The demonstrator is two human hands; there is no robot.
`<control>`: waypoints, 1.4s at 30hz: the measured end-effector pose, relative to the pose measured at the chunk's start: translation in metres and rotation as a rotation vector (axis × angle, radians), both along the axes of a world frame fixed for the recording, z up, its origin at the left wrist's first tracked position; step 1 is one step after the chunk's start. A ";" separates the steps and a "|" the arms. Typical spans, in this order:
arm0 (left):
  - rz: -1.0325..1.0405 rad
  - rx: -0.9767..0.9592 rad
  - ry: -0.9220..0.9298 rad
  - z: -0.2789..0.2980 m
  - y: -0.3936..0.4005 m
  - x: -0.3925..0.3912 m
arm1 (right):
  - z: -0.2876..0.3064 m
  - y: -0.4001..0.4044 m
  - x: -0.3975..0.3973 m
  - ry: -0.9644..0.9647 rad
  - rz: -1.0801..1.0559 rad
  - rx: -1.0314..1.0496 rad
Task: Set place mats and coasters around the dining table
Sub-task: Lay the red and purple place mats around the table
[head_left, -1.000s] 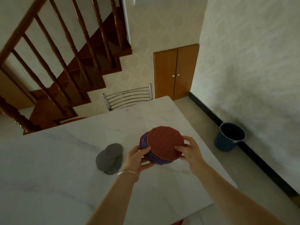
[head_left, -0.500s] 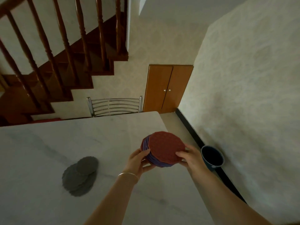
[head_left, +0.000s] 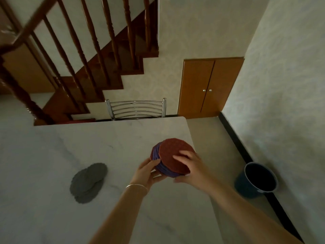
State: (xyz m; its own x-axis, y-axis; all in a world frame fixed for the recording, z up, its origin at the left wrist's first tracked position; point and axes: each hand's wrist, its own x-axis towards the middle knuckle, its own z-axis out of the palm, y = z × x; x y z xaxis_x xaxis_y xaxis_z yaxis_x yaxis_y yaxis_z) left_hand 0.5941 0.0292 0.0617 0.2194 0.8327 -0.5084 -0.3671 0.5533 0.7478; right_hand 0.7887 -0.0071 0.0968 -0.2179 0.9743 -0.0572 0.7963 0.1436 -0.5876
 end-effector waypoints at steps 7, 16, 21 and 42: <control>0.087 -0.056 0.113 -0.017 -0.022 0.016 | -0.022 0.014 0.032 -0.098 0.266 -0.114; 0.217 -0.116 0.108 -0.034 -0.035 -0.002 | -0.020 0.029 0.033 0.123 0.311 0.021; 0.290 -0.153 0.127 -0.047 -0.048 -0.028 | -0.026 0.048 0.038 0.202 -0.026 0.304; 0.395 -0.152 0.074 -0.043 -0.060 -0.062 | -0.121 0.002 0.030 -0.361 0.207 -0.012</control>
State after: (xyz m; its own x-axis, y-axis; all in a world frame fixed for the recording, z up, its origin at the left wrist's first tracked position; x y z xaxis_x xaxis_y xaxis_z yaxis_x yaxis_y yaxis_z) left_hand 0.5324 -0.0311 0.0190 -0.1433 0.7596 -0.6344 -0.5213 0.4870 0.7008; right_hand 0.8187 -0.0054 -0.0239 -0.3733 0.9107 -0.1769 0.9064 0.3174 -0.2789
